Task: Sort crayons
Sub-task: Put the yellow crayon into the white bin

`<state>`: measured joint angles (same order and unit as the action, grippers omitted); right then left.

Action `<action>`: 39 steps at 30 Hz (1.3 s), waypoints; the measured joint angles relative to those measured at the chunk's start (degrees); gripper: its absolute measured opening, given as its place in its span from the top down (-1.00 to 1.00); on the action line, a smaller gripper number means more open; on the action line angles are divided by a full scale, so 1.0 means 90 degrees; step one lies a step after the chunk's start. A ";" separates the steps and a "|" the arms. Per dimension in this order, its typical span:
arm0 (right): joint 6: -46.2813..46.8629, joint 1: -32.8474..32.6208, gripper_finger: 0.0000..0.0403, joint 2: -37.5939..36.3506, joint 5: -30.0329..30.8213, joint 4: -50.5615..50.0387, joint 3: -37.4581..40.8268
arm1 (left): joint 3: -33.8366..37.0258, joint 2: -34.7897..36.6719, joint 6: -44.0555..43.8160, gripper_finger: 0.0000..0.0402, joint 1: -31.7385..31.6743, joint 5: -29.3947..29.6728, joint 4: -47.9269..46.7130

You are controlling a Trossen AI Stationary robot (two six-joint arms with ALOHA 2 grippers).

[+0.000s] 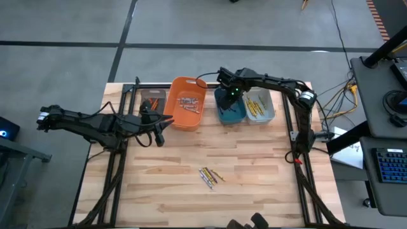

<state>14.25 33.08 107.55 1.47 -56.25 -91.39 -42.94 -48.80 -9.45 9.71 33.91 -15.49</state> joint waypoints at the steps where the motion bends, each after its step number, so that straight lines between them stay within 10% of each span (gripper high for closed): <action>1: 0.0074 -0.0041 0.53 -0.0103 -0.0002 -0.0002 0.0000 | 0.0000 0.0000 0.0000 0.68 0.0001 0.0000 0.0000; 22: 0.1380 -0.3264 0.59 -0.0918 0.0003 0.0003 0.0023 | 0.0000 0.0000 0.0267 0.68 -0.0002 0.0000 0.0008; 39: 0.4173 -0.5303 0.59 -0.0906 0.0008 0.0319 0.0034 | 0.0000 0.0002 0.2658 0.68 -0.0007 0.0003 0.1398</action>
<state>51.81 -14.64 99.39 1.55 -53.37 -91.09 -42.94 -48.77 14.47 9.65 33.94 -2.90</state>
